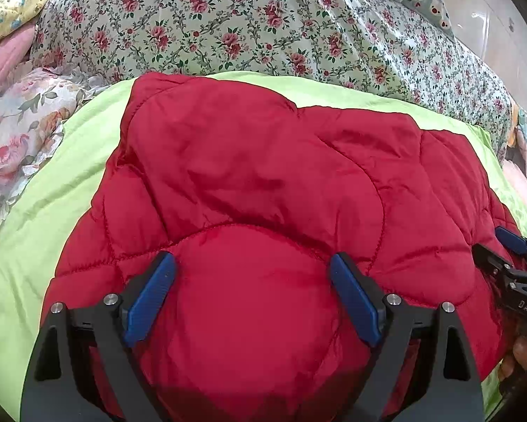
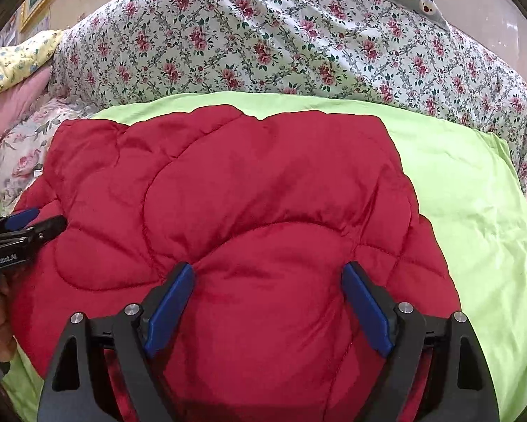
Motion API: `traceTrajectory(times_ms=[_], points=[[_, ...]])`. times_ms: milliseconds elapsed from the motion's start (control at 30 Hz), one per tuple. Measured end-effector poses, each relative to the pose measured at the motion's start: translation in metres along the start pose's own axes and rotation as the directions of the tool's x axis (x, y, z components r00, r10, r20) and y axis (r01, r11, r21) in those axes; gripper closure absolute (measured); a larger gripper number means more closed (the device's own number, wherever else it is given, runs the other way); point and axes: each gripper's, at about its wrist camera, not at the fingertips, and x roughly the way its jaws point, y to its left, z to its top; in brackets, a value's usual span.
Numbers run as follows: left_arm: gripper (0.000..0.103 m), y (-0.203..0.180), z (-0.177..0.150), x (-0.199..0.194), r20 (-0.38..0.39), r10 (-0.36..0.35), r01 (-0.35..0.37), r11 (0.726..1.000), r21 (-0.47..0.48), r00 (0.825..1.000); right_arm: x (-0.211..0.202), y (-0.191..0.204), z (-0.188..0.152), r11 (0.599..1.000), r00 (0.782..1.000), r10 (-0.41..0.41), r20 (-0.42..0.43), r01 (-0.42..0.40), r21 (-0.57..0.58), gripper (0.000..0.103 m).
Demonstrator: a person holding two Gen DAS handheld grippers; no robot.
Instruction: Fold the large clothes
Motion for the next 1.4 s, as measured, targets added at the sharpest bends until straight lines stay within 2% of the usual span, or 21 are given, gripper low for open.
traceTrajectory(times_ms=[200, 367, 433, 600, 733, 933, 1033, 1200, 1400], points=[[0.013, -0.001, -0.009, -0.019, 0.024, 0.029, -0.029, 1.0, -0.007, 0.999, 0.0, -0.001, 0.0, 1.0, 1.0, -0.004, 0.004, 0.004, 0.003, 0.017], [0.013, -0.001, -0.02, -0.051, -0.003, 0.048, -0.048, 0.998, -0.043, 0.999, -0.005, -0.001, -0.003, 1.0, 1.0, -0.005, 0.008, 0.005, 0.017, 0.017], [0.013, 0.0, -0.027, -0.058, -0.018, 0.048, -0.049, 0.998, -0.05, 0.999, -0.021, 0.001, -0.003, 1.0, 1.0, -0.006, 0.008, 0.005, 0.029, 0.017], [0.013, -0.004, -0.046, -0.066, -0.053, 0.073, -0.074, 0.997, -0.025, 0.996, -0.073, 0.019, -0.03, 1.0, 0.996, 0.021, 0.088, -0.022, 0.005, 0.015], [0.009, -0.008, -0.049, -0.057, -0.069, 0.096, -0.096, 0.995, -0.004, 0.993, -0.054, 0.024, -0.049, 1.0, 1.0, 0.008, -0.005, -0.008, -0.029, 0.015], [0.006, -0.007, -0.052, -0.06, -0.084, 0.116, -0.117, 0.993, -0.006, 0.99, -0.044, 0.015, -0.047, 1.0, 1.0, -0.009, -0.012, 0.009, 0.007, 0.013], [0.006, -0.008, -0.057, -0.071, -0.095, 0.113, -0.115, 0.993, -0.011, 0.989, -0.055, 0.017, -0.05, 1.0, 1.0, 0.0, -0.011, 0.0, 0.024, 0.013], [0.006, -0.005, -0.07, -0.085, -0.147, 0.087, -0.093, 0.995, -0.029, 0.985, -0.082, 0.018, -0.052, 0.996, 0.998, 0.07, -0.006, -0.07, 0.064, 0.011], [0.006, -0.009, -0.086, -0.101, -0.169, 0.118, -0.122, 0.992, -0.01, 0.978, -0.114, 0.023, -0.068, 0.995, 0.996, 0.086, -0.02, -0.085, 0.044, 0.011]])
